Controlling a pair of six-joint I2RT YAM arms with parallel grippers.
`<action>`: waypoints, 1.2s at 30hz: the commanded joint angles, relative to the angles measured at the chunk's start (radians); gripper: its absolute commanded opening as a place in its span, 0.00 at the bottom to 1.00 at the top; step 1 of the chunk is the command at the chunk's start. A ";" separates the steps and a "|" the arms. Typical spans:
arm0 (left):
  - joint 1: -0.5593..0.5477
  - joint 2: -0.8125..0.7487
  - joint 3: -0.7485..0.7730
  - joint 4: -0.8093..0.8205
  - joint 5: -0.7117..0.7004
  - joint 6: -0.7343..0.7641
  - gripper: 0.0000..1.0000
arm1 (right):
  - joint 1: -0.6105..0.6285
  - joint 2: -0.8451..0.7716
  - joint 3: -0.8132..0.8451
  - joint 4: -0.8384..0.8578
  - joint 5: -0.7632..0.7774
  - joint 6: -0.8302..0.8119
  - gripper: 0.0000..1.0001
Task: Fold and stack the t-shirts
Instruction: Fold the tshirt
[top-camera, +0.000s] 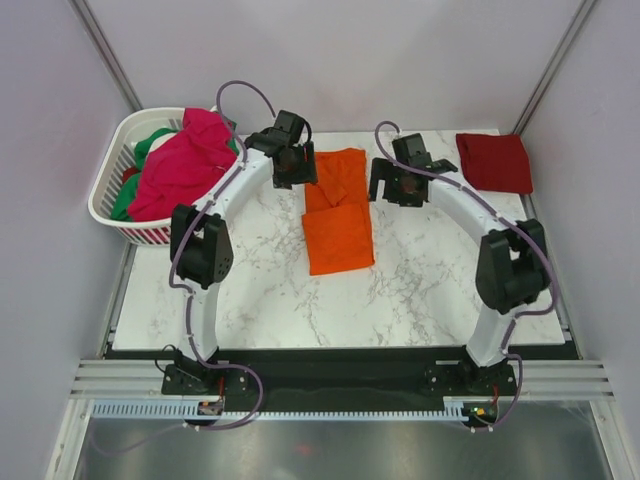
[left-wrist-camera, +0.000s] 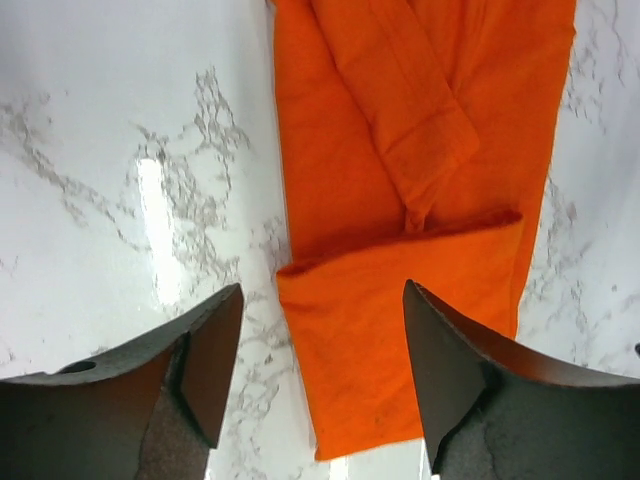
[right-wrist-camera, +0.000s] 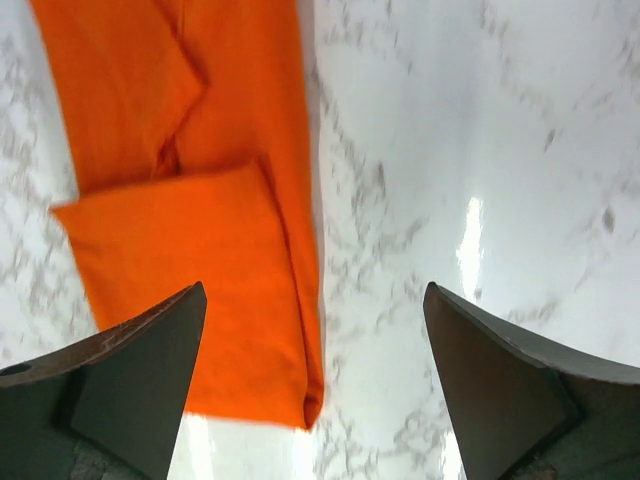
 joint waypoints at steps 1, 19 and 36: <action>-0.028 -0.166 -0.127 -0.019 0.036 0.023 0.70 | 0.012 -0.183 -0.210 0.073 -0.135 -0.010 0.98; -0.209 -0.626 -0.969 0.317 0.136 -0.127 0.76 | 0.042 -0.176 -0.612 0.345 -0.393 0.045 0.65; -0.228 -0.522 -1.112 0.591 0.068 -0.141 0.75 | 0.043 -0.153 -0.658 0.370 -0.418 0.036 0.00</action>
